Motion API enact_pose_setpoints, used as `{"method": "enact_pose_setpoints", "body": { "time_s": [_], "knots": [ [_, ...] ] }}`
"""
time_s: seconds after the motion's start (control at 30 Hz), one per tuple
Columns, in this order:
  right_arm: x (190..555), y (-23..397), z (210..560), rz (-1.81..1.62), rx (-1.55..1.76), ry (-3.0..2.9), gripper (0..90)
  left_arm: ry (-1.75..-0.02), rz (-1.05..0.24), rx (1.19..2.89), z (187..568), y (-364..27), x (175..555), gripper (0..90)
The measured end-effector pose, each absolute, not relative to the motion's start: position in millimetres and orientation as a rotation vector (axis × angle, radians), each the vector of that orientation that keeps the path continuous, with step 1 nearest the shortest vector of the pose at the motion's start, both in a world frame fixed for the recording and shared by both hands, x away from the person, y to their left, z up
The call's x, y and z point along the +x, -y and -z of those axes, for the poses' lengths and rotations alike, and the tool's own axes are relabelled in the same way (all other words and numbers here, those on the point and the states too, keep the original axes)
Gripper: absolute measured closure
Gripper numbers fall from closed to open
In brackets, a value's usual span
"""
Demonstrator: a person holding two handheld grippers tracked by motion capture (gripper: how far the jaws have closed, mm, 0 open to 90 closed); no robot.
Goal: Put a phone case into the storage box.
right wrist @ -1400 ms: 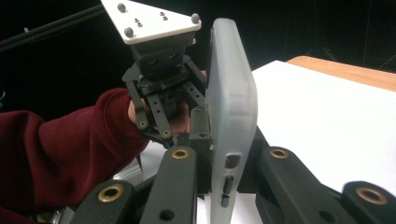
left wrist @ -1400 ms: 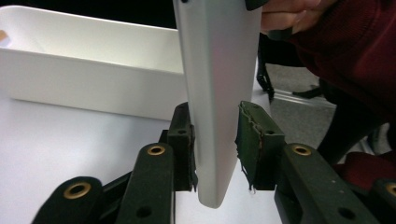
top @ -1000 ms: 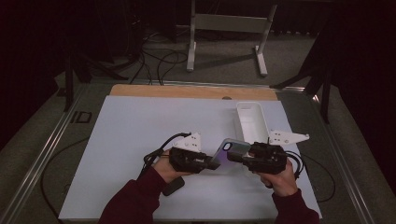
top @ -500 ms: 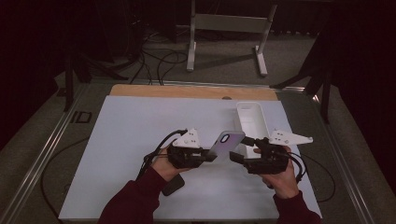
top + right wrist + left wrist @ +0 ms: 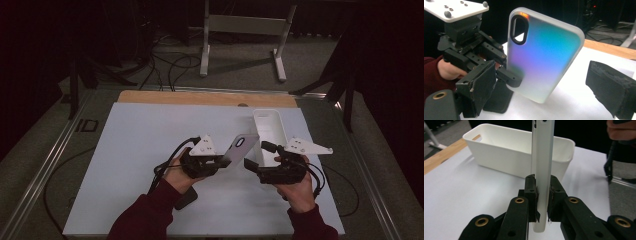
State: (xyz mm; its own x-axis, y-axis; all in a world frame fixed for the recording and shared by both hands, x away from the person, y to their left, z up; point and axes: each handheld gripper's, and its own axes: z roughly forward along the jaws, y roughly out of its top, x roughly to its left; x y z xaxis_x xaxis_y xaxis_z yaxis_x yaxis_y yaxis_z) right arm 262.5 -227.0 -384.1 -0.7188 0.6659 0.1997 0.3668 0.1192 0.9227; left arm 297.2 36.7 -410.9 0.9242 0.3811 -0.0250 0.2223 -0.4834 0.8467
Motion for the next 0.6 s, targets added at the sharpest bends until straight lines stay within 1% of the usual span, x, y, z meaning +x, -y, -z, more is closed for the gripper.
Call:
{"method": "enact_pose_setpoints", "body": {
  "time_s": [0.33, 0.6],
  "knots": [
    [263.7, 218.6, 383.2, -1.623, 1.044, -2.078, 9.2, -0.476, -0.238, 2.089, 412.4, -34.6, 298.7, 81.4],
    [266.2, 210.9, 383.6, -1.656, 1.113, -2.014, 11.6, -0.490, -0.238, 2.083, 415.1, -31.9, 297.6, 81.4]
  ]
}}
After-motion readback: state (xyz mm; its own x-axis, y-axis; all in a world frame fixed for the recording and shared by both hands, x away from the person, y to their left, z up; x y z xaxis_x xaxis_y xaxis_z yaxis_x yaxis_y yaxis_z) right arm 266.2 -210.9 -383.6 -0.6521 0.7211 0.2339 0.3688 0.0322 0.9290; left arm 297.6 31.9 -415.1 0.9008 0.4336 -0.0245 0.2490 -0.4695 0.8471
